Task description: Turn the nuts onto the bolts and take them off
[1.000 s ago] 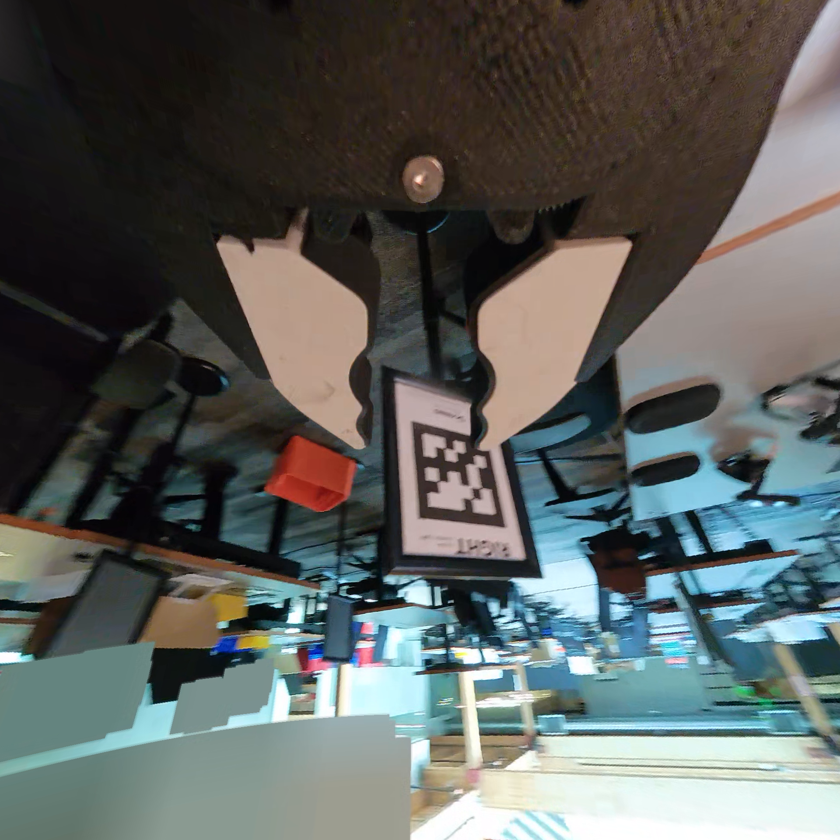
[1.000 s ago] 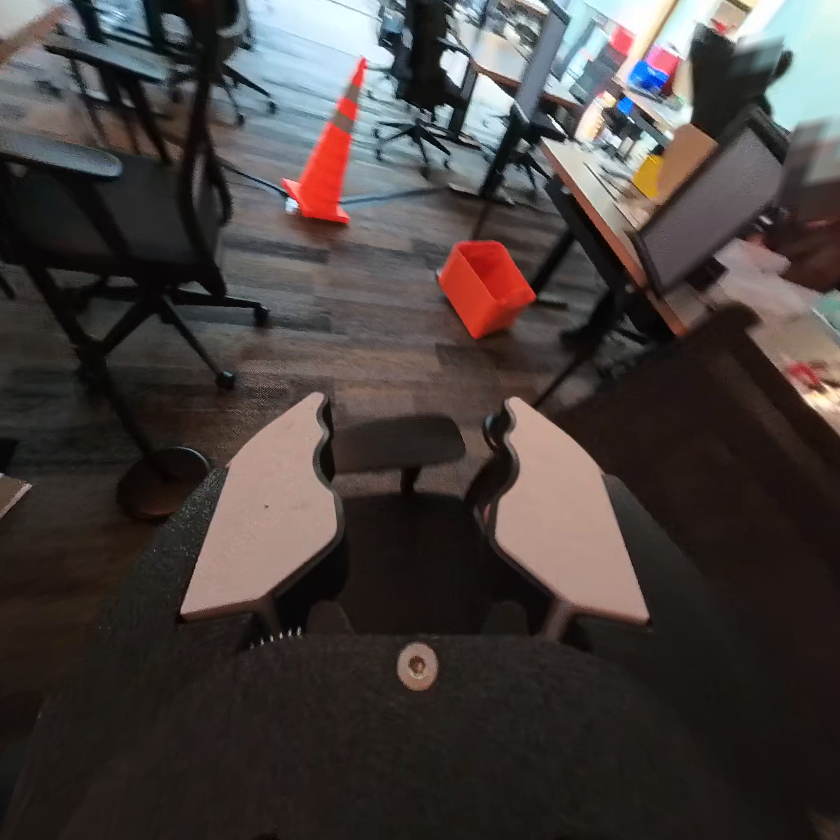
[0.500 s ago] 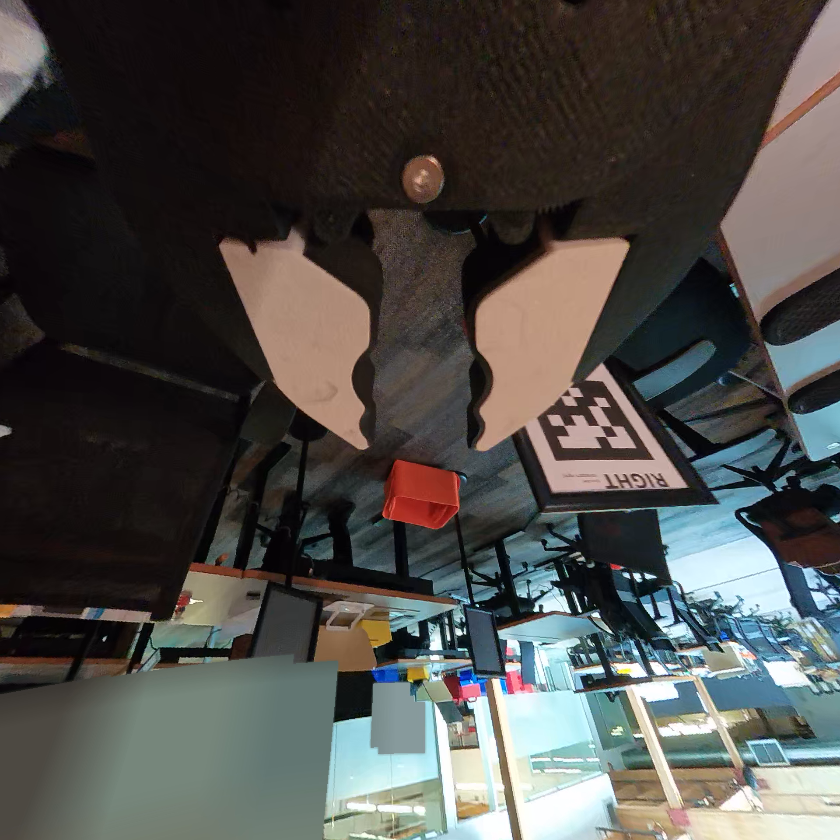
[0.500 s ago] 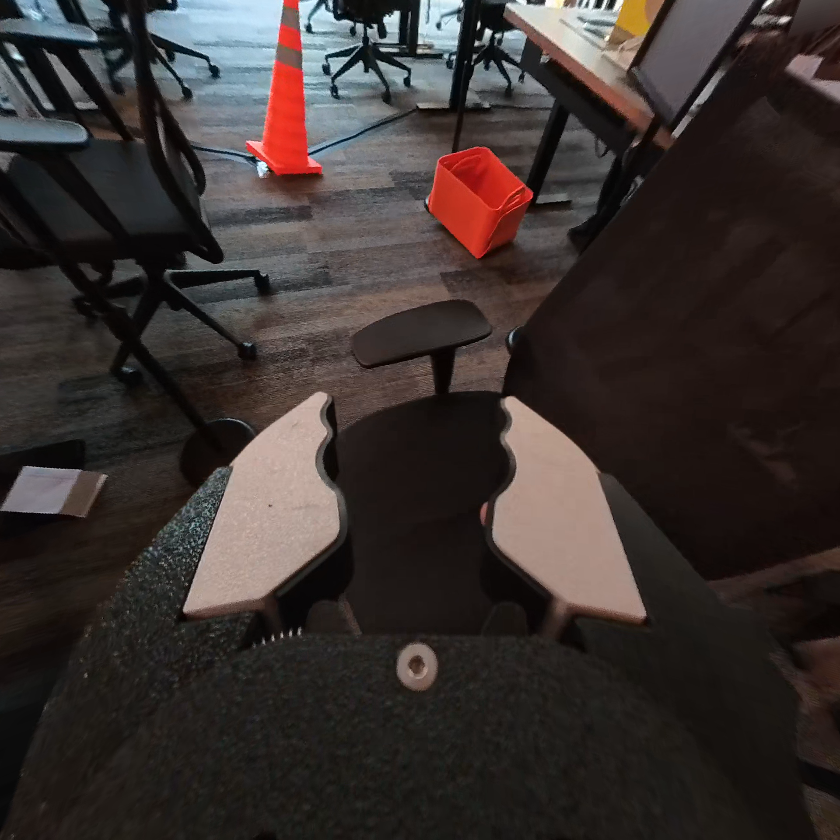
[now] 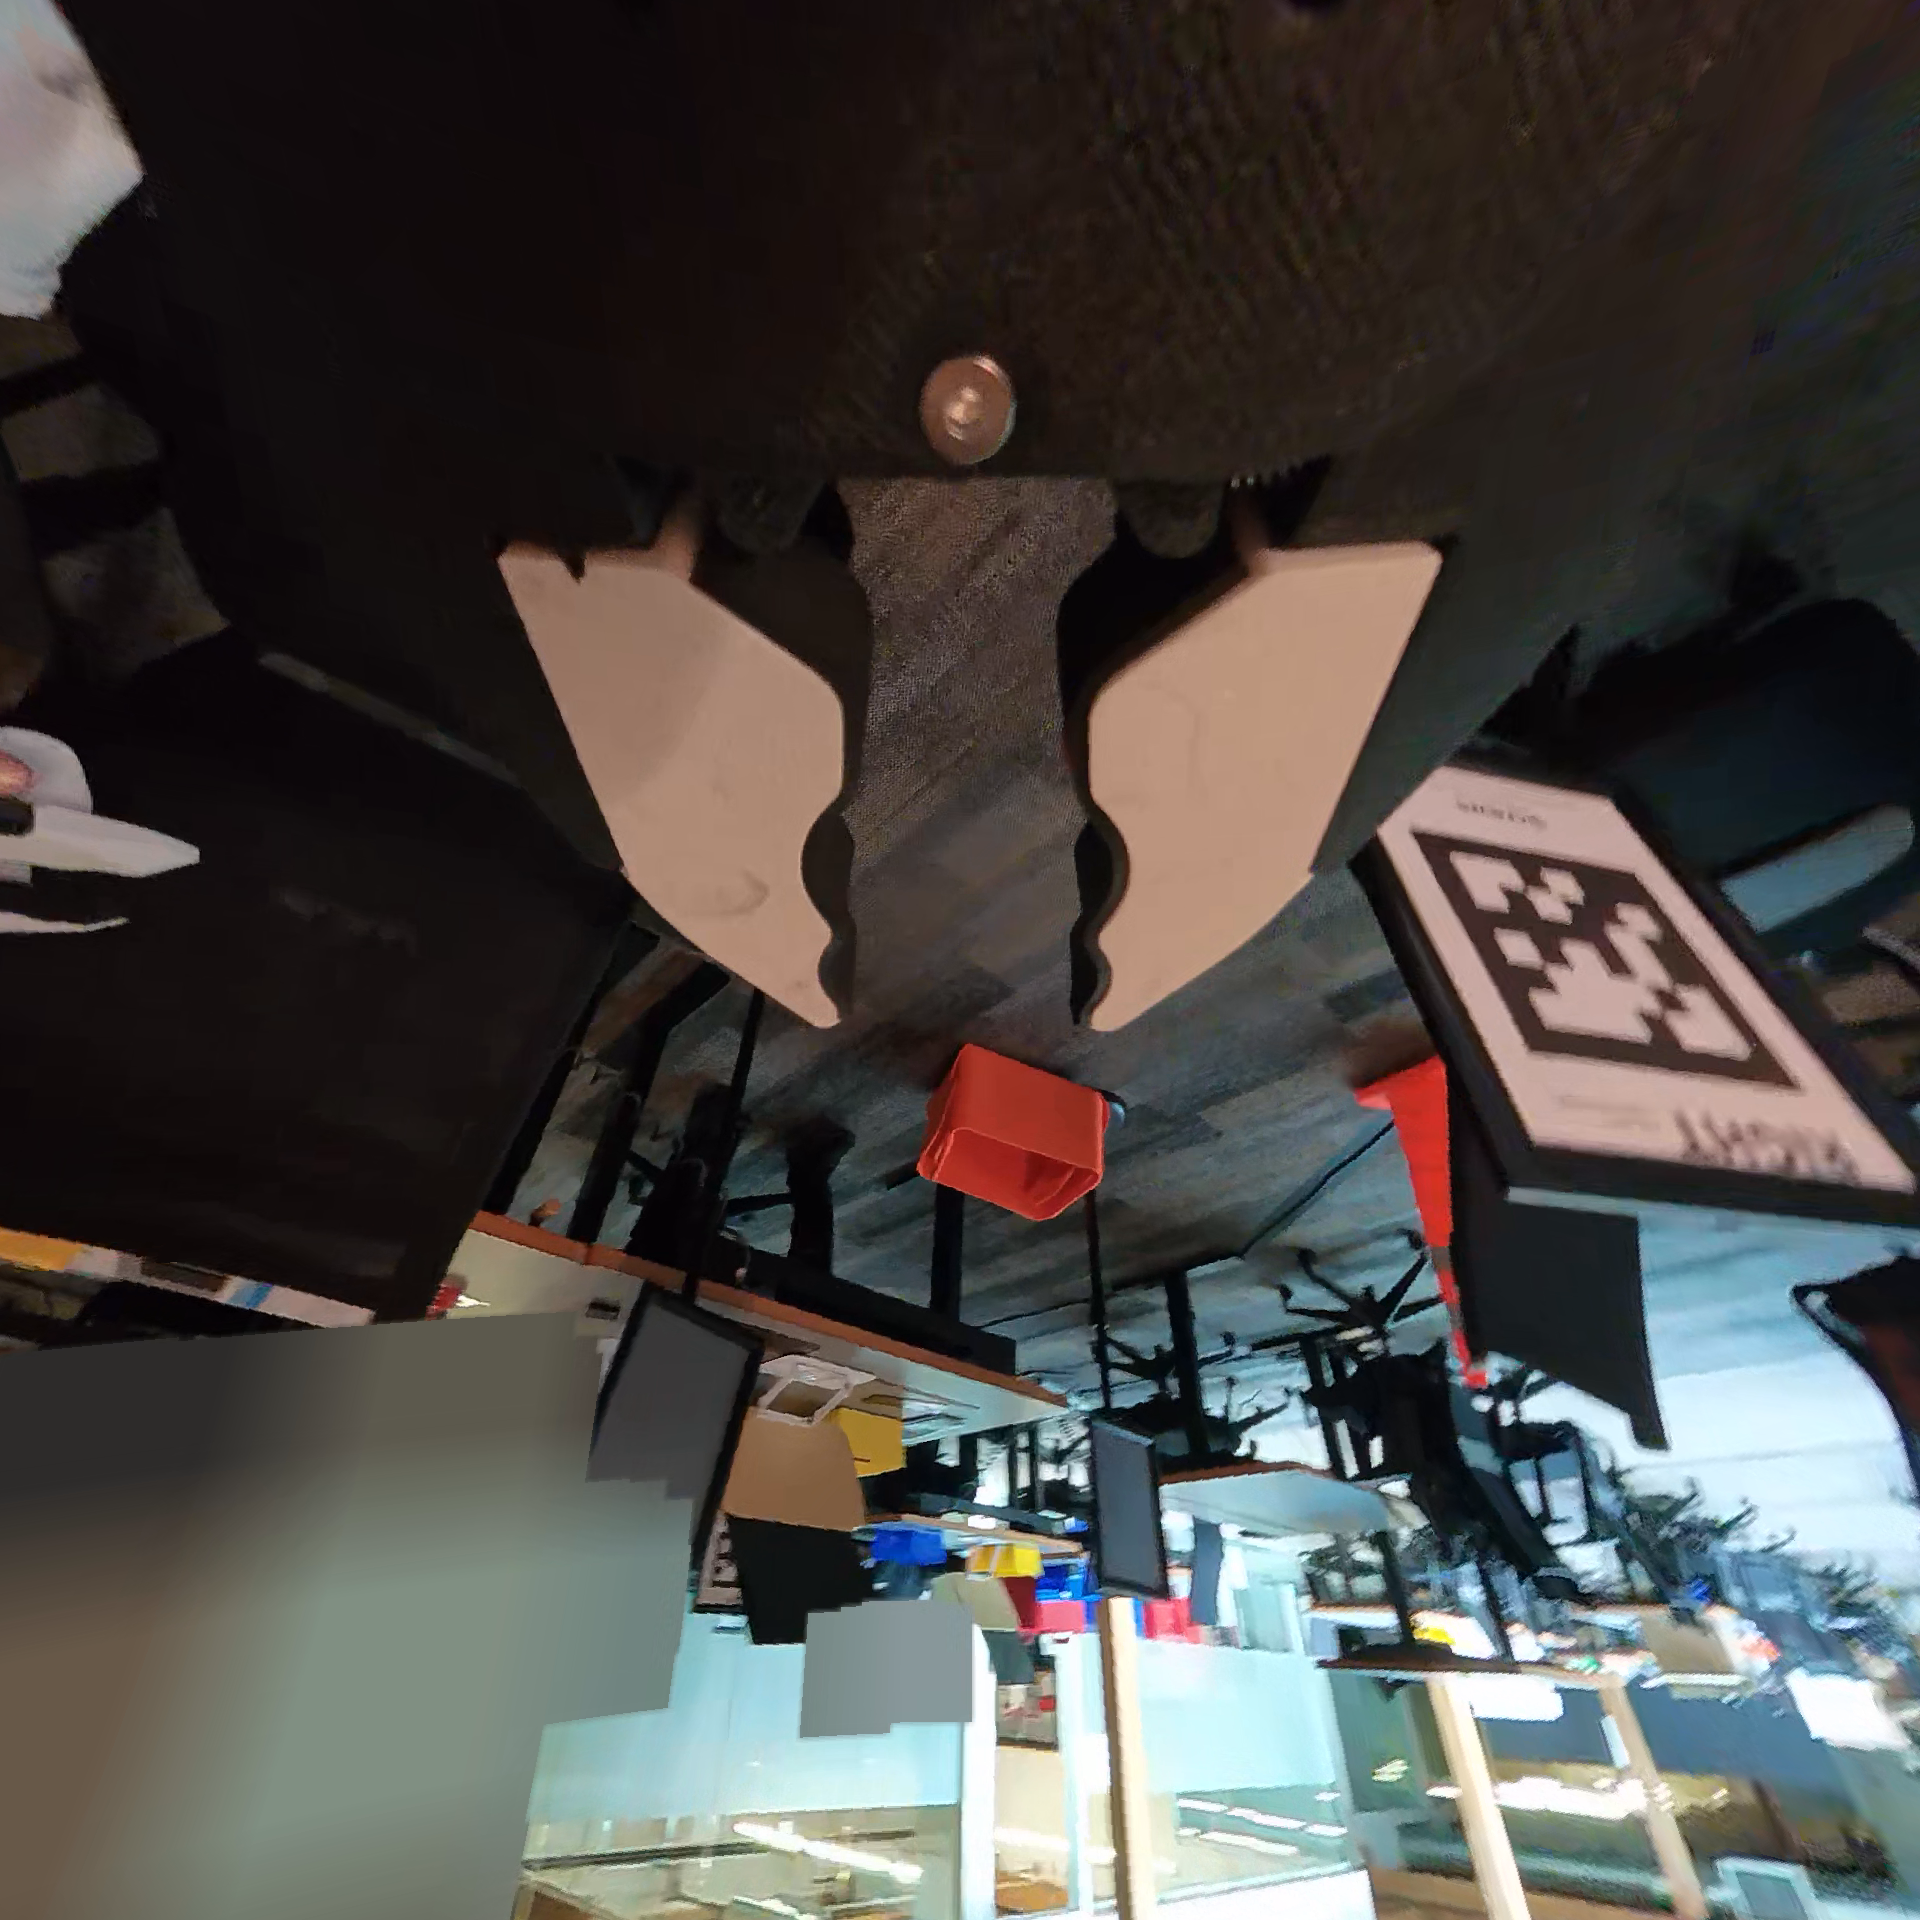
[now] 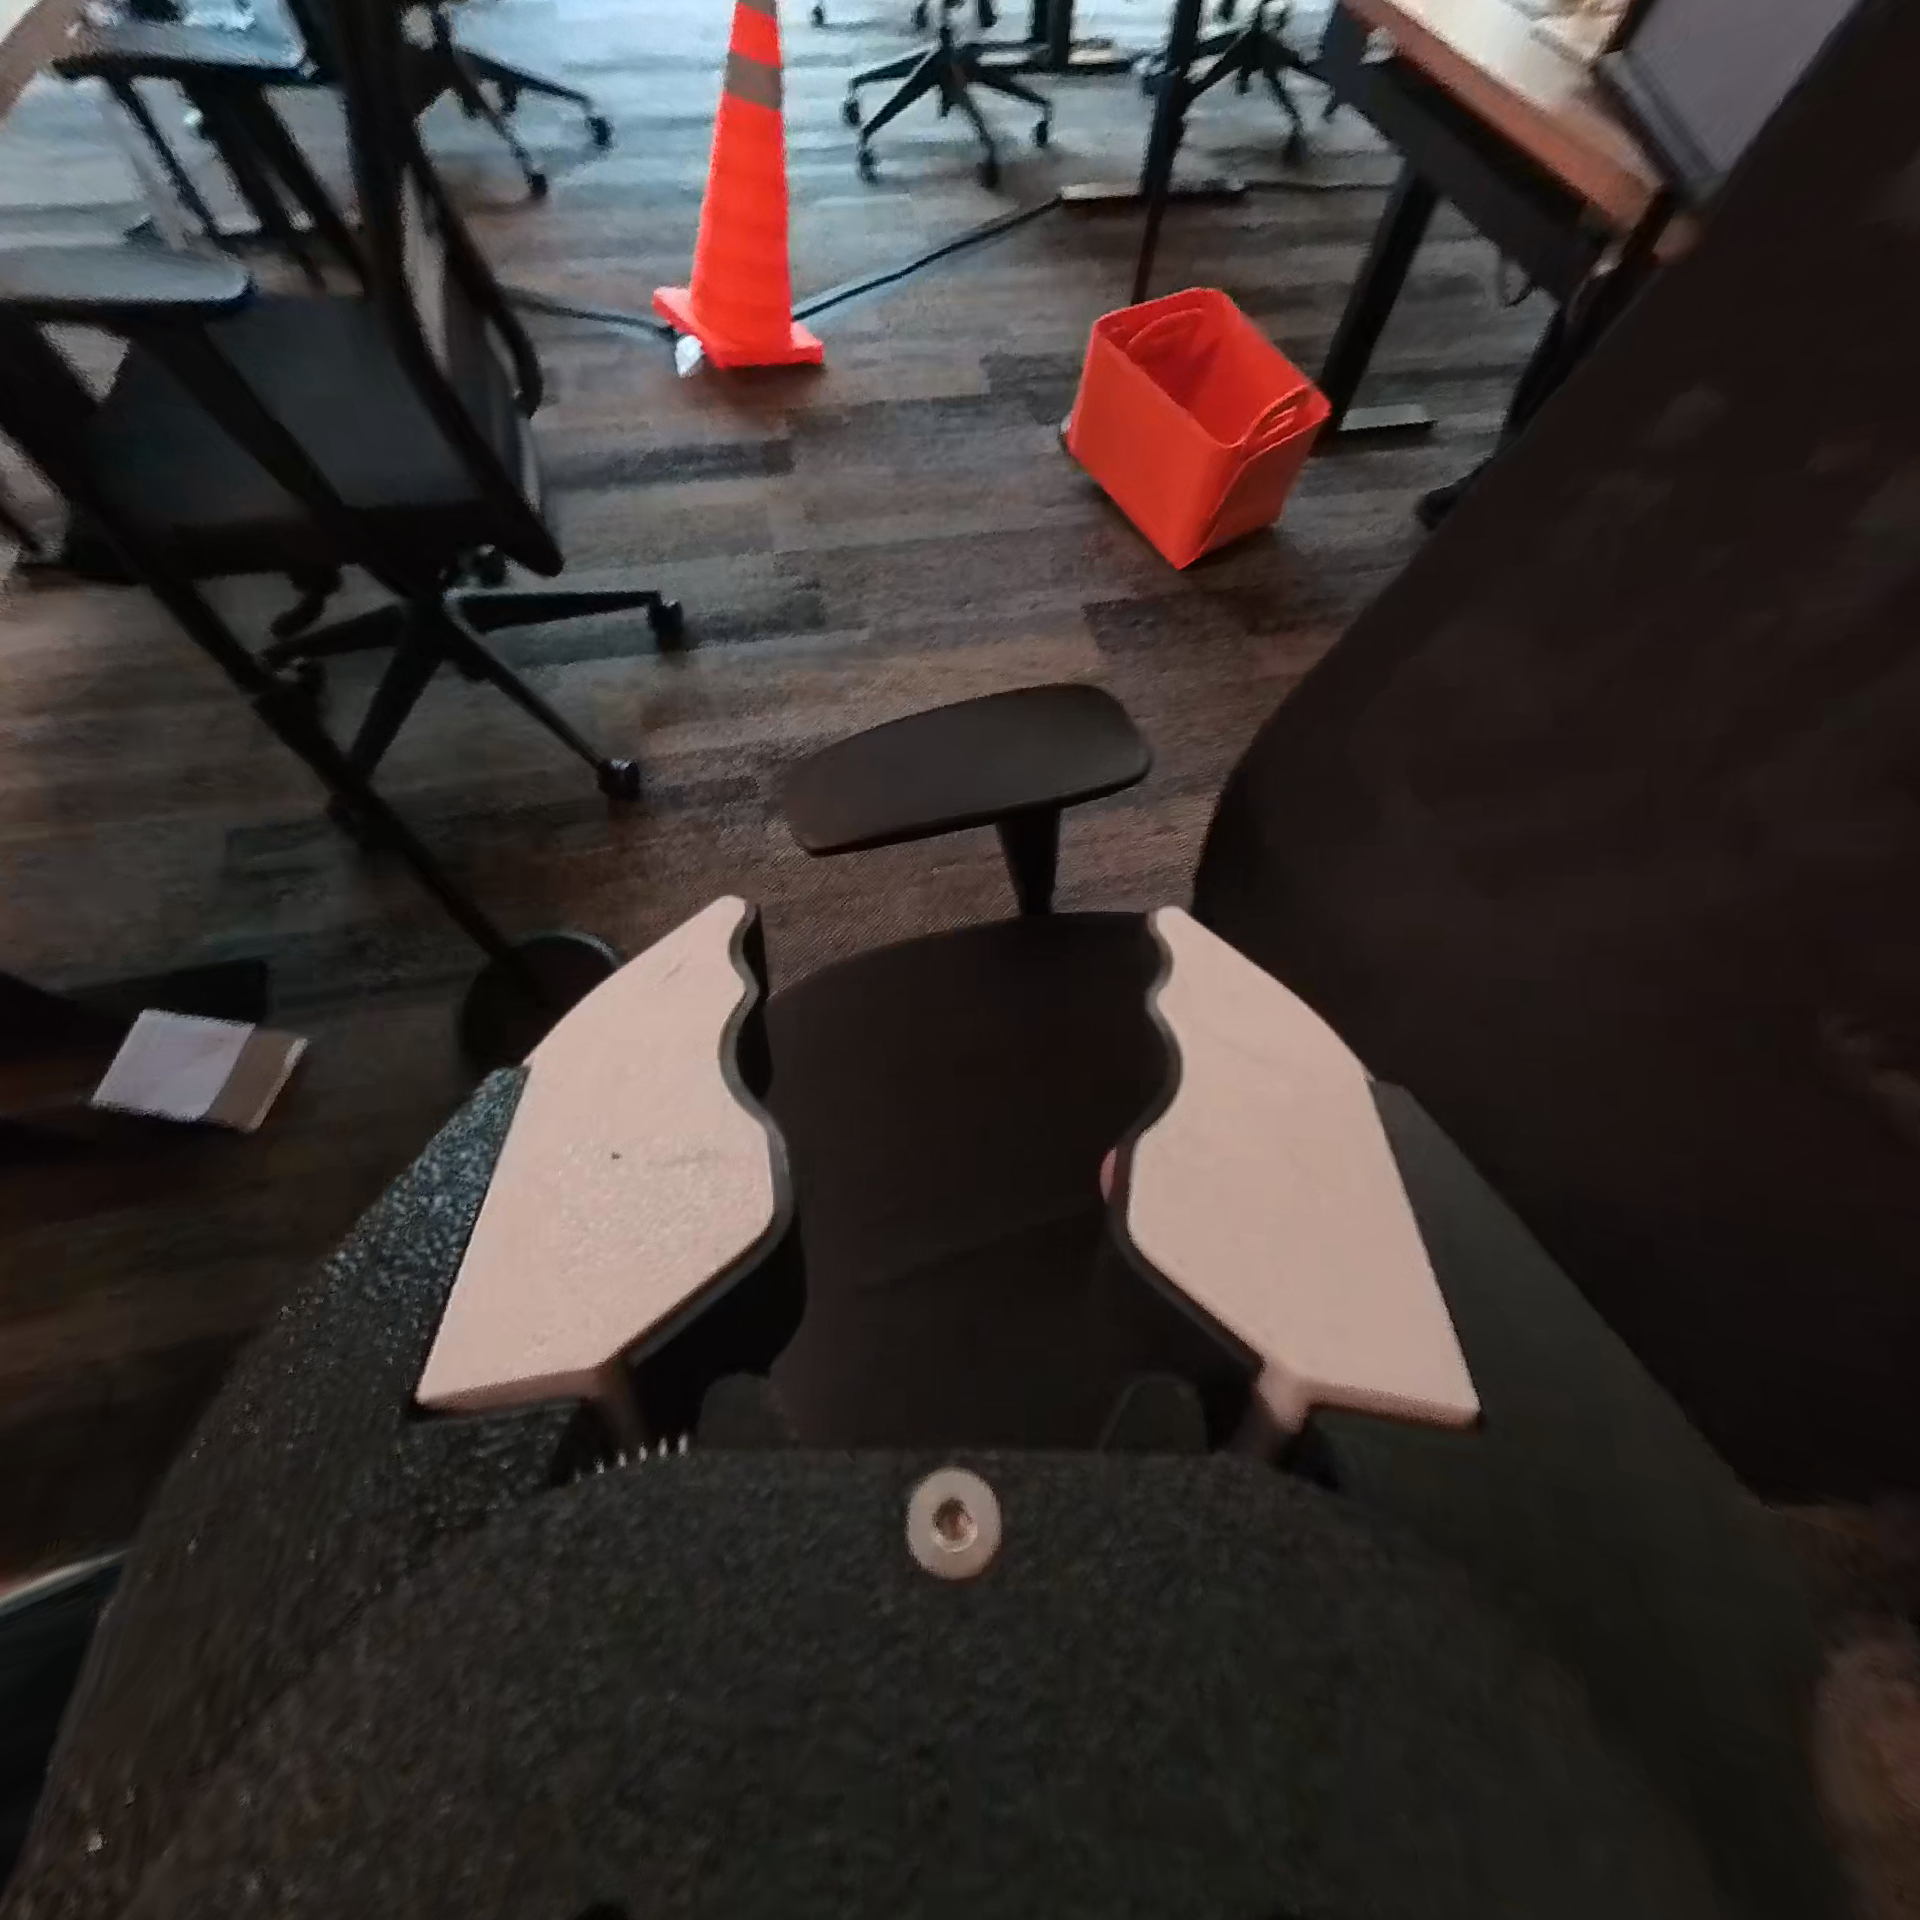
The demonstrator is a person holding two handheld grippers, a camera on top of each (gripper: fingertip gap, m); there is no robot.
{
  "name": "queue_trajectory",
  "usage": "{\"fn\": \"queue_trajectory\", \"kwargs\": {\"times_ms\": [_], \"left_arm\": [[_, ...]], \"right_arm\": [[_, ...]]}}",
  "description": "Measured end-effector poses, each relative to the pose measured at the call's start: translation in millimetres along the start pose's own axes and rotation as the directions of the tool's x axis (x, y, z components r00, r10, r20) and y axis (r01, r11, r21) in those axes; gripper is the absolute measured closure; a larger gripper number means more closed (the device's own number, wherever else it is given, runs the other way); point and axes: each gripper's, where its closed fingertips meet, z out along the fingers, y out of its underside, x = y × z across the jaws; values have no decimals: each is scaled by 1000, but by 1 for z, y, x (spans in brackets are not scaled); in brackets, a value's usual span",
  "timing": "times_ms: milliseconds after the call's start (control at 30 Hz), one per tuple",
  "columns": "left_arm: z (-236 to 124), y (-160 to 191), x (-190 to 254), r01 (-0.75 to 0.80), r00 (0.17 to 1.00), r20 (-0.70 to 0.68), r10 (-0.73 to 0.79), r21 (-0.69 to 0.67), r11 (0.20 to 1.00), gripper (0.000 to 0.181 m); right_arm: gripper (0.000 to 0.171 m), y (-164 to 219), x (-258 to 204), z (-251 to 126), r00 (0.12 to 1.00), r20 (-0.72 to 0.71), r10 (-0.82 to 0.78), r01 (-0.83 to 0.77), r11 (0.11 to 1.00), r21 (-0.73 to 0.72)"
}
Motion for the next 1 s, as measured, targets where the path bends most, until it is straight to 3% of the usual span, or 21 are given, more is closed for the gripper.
{"fn": "queue_trajectory", "kwargs": {"times_ms": [167,433,600,800,1000], "left_arm": [[-20,62,-13,115,975,195,-103,-52,992,139],[-103,176,-30,290,862,463,-209,-110,951,139],[-141,284,-43,351,800,558,-223,-133,927,137],[-169,430,-41,426,727,646,-234,-157,891,136],[-180,531,-41,493,647,719,-254,-141,858,136]], "right_arm": [[103,10,-43,32,970,214,-114,132,989,-72],[113,28,-151,79,810,536,-239,315,948,-52],[127,46,-241,100,680,662,-315,390,920,37],[127,125,-336,130,498,786,-366,473,874,108],[123,237,-388,147,323,899,-295,546,834,77]]}}
